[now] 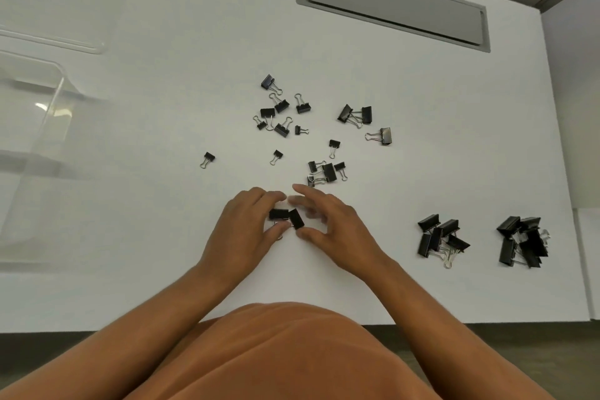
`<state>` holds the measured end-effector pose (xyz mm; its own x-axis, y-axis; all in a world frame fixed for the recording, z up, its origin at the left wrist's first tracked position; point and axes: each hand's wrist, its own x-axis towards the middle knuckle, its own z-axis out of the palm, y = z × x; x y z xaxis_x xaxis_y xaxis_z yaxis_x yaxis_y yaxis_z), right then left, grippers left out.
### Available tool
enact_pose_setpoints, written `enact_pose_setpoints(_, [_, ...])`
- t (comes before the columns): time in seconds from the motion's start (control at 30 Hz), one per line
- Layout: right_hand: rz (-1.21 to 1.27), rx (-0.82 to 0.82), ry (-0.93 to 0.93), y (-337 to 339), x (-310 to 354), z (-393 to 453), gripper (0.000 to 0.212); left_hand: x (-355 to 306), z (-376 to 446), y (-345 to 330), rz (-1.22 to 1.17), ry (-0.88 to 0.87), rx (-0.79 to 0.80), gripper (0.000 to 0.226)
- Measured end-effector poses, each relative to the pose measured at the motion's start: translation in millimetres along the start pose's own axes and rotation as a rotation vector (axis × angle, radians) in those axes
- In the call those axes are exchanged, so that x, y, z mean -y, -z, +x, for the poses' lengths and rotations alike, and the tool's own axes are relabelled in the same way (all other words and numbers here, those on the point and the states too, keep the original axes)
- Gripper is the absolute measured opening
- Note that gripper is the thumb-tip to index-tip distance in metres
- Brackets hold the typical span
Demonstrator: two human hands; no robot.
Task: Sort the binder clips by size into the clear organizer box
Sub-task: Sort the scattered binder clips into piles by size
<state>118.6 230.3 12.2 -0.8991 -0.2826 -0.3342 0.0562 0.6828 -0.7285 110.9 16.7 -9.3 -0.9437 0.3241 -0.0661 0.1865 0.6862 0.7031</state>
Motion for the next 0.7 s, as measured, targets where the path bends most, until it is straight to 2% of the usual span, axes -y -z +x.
enact_pose_setpoints(0.1, [0.077, -0.148, 0.004, 16, -3, 4, 0.066, 0, -4, 2, -0.033, 0.073, -0.028, 0.044])
enact_pose_setpoints(0.2, [-0.140, -0.314, 0.027, 38, -18, 12, 0.059, 3, -7, 6, -0.051, 0.135, -0.032, 0.048])
enact_pose_setpoints(0.27, [-0.263, -0.283, -0.012, 49, -27, 19, 0.067, 3, -12, 7, -0.036, 0.157, -0.015, 0.051])
enact_pose_setpoints(0.37, [-0.252, -0.200, -0.077, 58, -36, 29, 0.071, -1, -17, 6, -0.020, 0.181, 0.011, 0.059])
enact_pose_setpoints(0.5, [-0.257, -0.178, 0.012, 65, -41, 37, 0.064, -15, -20, 4, -0.028, 0.231, -0.065, 0.063])
enact_pose_setpoints(0.63, [-0.259, -0.184, 0.093, 73, -48, 37, 0.053, -36, -18, -4, 0.040, 0.187, -0.151, 0.051])
enact_pose_setpoints(0.7, [-0.263, -0.165, 0.139, 76, -51, 36, 0.054, -47, -11, -11, 0.113, 0.150, -0.159, 0.046])
